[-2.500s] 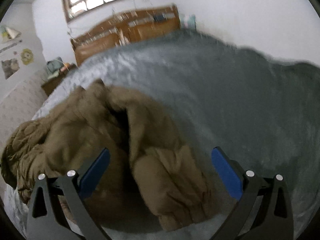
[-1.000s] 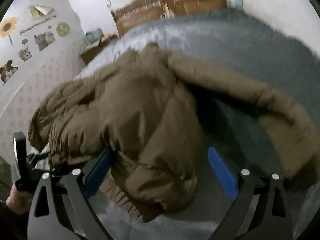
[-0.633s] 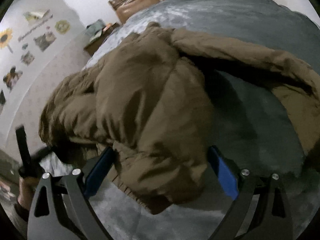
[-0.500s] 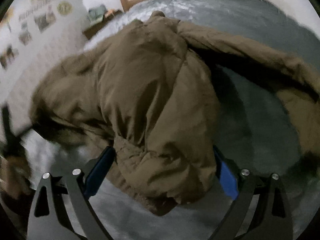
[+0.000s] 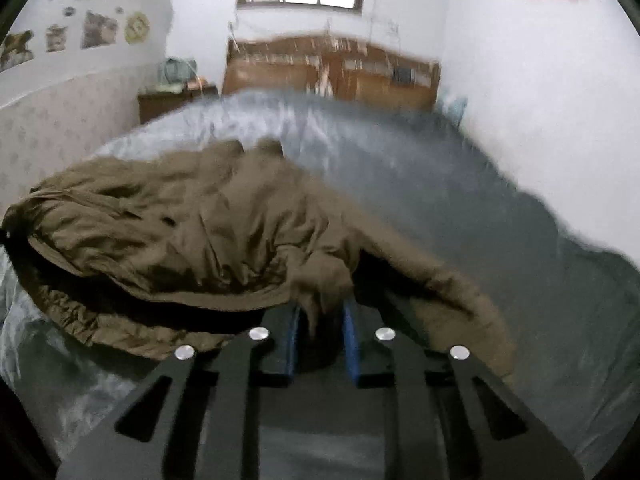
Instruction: Fold large clothes
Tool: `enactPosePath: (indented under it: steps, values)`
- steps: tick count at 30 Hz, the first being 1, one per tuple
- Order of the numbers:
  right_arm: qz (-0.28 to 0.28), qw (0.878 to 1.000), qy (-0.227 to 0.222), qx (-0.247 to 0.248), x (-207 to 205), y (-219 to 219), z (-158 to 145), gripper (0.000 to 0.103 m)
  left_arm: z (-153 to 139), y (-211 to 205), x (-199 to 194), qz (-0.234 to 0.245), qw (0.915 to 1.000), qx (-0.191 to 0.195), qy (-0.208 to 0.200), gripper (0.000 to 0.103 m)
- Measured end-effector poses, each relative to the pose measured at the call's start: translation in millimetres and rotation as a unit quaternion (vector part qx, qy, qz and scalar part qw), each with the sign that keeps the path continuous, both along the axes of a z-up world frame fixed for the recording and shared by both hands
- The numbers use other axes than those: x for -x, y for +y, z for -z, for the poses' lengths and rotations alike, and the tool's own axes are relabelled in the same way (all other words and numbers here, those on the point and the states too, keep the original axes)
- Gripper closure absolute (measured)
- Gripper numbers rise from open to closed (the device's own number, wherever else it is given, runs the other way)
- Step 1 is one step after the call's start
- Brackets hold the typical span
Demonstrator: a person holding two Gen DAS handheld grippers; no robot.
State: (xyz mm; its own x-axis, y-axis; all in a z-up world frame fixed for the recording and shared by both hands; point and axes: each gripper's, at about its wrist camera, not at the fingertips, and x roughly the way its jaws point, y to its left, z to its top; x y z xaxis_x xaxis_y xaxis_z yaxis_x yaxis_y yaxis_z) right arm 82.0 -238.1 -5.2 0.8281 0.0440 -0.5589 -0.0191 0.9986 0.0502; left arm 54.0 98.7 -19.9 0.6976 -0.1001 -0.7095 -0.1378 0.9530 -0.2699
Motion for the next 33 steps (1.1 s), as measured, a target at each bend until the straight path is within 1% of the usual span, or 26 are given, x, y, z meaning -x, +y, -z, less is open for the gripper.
enactPosePath:
  steps: [1,2,3,4,6,7,8,9,10,11,12,15,16,18,20,22,24,25,26,27,28,29,30,31,33]
  values:
    - [-0.015,1.0,0.015,0.008,5.7,1.4,-2.1,0.086,-9.4,2.1,9.5,0.006,1.0,0.007,-0.004,0.075]
    - [-0.041,0.999,0.033,0.004,5.2,2.8,-1.9,0.087,-19.8,5.1,20.0,0.012,0.9999,0.009,-0.007,0.075]
    - [-0.054,0.998,0.036,-0.002,3.2,6.1,-3.0,0.087,-25.7,7.6,28.3,0.013,0.9999,0.003,-0.008,0.076]
    - [-0.085,0.995,0.055,-0.009,5.0,10.6,1.1,0.087,-32.0,12.5,31.6,0.012,0.9999,-0.008,-0.009,0.076]
    - [-0.126,0.989,0.075,-0.012,9.5,11.5,4.5,0.087,-37.2,17.9,36.4,0.007,0.9989,-0.047,0.0,0.076]
    - [-0.137,0.987,0.074,-0.024,13.3,10.3,2.6,0.083,-37.9,21.3,36.9,0.002,0.9976,-0.069,0.007,0.076]
    - [-0.132,0.988,0.066,-0.038,18.6,2.3,-1.6,0.073,-38.2,25.9,37.9,0.002,0.9961,-0.086,0.017,0.074]
    - [-0.116,0.989,0.06,-0.069,18.1,-10.0,-6.6,0.035,-39.5,36.3,43.7,0.002,0.9959,-0.088,0.019,0.063]
    - [-0.1,0.989,0.058,-0.093,14.2,-18.5,-8.2,0.005,-41.4,36.3,38.0,-0.003,0.9956,-0.093,0.016,0.038]
    - [-0.08,0.988,0.051,-0.125,9.3,-30.5,-8.7,0.004,-41.9,38.3,32.7,-0.018,0.9943,-0.105,0.009,0.021]
    - [-0.068,0.986,0.05,-0.142,4.6,-36.0,-6.7,0.004,-41.1,39.2,26.9,-0.029,0.9932,-0.112,0.007,0.003]
    - [-0.023,0.982,0.081,-0.167,-27.4,-46.9,18.0,0.004,-37.5,30.9,14.4,-0.019,0.9934,-0.112,0.018,0.003]
    - [-0.001,0.981,0.093,-0.169,-41.8,-49.8,26.9,0.004,-31.6,20.6,0.4,-0.011,0.993,-0.113,0.032,0.003]
    - [0.008,0.974,0.114,-0.197,-63.6,-48.9,41.7,0.004,-20.0,2.0,-19.3,0.009,0.9922,-0.111,0.057,0.003]
    - [0.026,0.969,0.124,-0.213,-78.2,-52.9,54.5,0.004,-1.1,-19.7,-41.3,0.023,0.9888,-0.126,0.077,0.003]
    - [0.039,0.971,0.121,-0.203,-85.9,-50.4,64.8,0.004,23.5,-38.0,-62.0,0.033,0.9824,-0.149,0.107,0.003]
    - [0.039,0.971,0.126,-0.197,-87.2,-46.9,76.3,0.004,44.5,-45.8,-76.3,0.032,0.978,-0.162,0.127,0.003]
    - [0.032,0.97,0.132,-0.203,-88.1,-46.9,83.9,0.004,57.6,-45.9,-81.3,0.027,0.977,-0.162,0.136,0.006]
    - [0.027,0.968,0.142,-0.205,-89.9,-47.1,89.7,0.004,66.5,-43.6,-82.9,0.024,0.9769,-0.159,0.14,0.012]
    - [0.026,0.968,0.146,-0.202,-88.5,-48.1,92.2,0.004,73.9,-39.4,-83.5,0.022,0.9779,-0.148,0.146,0.039]
    - [0.024,0.969,0.149,-0.194,-89.1,-47.2,95.0,0.004,78.9,-33.5,-83.7,0.023,0.9799,-0.128,0.152,0.058]
    - [0.02,0.97,0.15,-0.191,-89.8,-46.1,96.7,0.004,79.2,-25.0,-83.0,0.017,0.9829,-0.108,0.148,0.063]
    - [0.014,0.969,0.154,-0.193,-92.7,-44.0,99.3,0.004,77.3,-18.8,-82.1,0.011,0.9846,-0.101,0.142,0.075]
    - [0.007,0.966,0.162,-0.202,-94.4,-41.9,102.6,0.004,74.0,-7.8,-78.1,-0.003,0.9863,-0.095,0.134,0.081]
    - [-0.007,0.962,0.175,-0.212,-97.2,-35.5,107.0,0.004,75.0,7.3,-72.3,-0.032,0.9881,-0.081,0.127,0.085]
